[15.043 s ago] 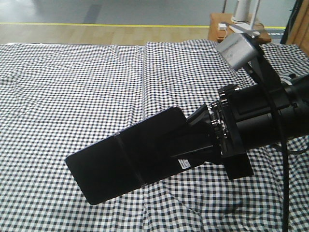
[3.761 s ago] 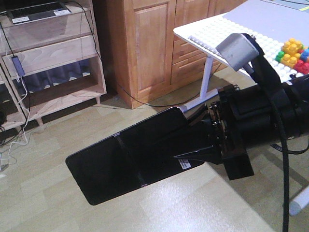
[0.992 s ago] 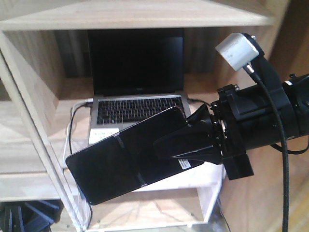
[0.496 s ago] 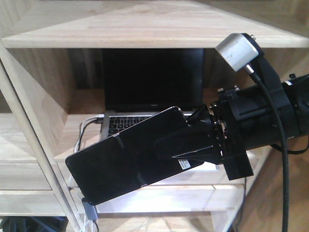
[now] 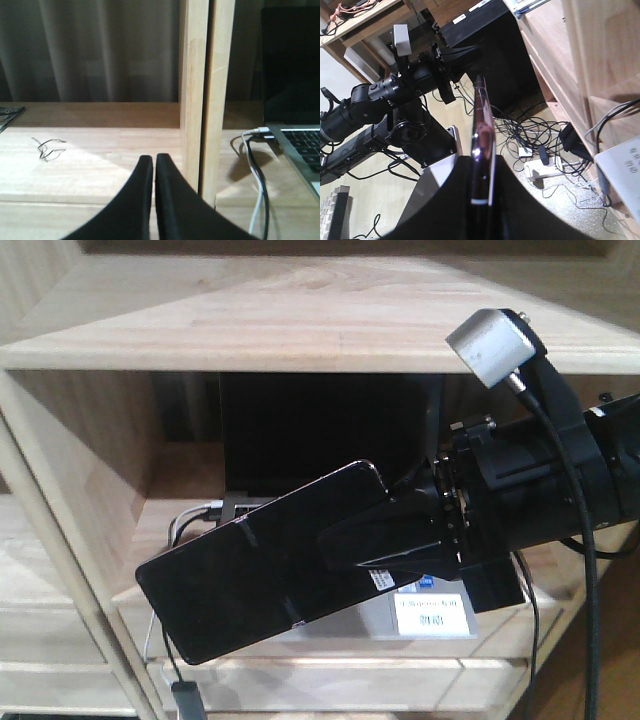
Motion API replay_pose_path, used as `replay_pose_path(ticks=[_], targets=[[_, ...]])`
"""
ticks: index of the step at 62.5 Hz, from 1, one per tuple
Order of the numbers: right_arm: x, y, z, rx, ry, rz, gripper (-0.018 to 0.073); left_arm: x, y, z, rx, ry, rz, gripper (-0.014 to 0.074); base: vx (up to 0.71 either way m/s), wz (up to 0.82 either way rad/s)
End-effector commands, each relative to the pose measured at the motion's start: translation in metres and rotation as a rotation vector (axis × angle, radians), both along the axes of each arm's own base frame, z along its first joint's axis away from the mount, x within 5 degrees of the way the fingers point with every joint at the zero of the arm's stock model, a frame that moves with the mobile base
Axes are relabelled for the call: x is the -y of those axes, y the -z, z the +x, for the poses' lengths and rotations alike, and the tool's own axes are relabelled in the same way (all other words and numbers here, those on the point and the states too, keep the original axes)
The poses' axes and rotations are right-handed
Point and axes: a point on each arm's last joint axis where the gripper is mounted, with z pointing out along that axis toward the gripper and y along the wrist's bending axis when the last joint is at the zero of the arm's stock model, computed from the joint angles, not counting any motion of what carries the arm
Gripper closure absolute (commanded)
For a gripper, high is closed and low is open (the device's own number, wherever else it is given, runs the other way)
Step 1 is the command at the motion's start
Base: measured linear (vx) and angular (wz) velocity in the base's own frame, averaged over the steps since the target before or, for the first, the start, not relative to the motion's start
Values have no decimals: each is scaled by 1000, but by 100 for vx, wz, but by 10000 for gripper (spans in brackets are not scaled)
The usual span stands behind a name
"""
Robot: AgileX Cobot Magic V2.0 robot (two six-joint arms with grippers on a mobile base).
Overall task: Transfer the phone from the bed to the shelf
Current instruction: 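Bring the held phone toward the laptop on the wooden shelf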
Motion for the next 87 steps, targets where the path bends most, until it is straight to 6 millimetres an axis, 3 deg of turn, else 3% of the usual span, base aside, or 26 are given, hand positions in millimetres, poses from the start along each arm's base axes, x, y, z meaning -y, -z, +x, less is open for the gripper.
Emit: replay_pose_path(ticks=[1, 87], targets=[[-1, -19, -13, 2, -59, 96, 561, 0, -5, 0, 74, 0, -5, 595, 10, 0], [-1, -19, -13, 2, -59, 96, 561, 0, -5, 0, 74, 0, -5, 595, 3, 0]])
